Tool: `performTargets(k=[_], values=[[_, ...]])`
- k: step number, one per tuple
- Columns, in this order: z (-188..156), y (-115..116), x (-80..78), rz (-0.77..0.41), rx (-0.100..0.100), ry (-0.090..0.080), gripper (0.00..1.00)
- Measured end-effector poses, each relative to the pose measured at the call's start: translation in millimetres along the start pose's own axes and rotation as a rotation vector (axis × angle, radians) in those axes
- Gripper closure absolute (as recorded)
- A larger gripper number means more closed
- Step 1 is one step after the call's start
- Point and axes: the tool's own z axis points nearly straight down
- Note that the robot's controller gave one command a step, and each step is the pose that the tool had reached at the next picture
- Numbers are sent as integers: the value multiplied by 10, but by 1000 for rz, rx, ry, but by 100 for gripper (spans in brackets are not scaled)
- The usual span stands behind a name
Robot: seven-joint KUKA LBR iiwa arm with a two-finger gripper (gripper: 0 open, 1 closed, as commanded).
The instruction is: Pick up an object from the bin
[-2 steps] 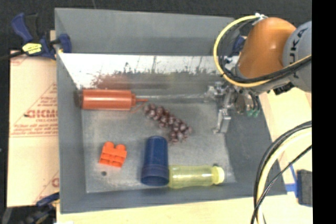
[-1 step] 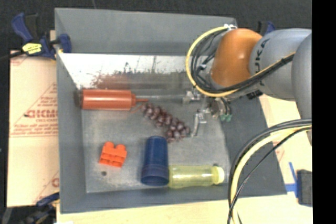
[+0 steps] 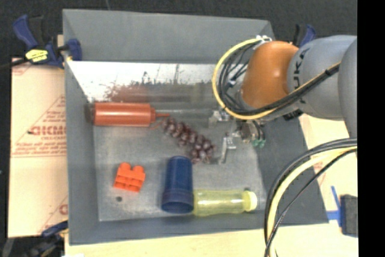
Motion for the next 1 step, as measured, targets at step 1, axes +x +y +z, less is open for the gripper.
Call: performTargets(k=[1], values=[[-296,115,340,-61,1,-3,0]])
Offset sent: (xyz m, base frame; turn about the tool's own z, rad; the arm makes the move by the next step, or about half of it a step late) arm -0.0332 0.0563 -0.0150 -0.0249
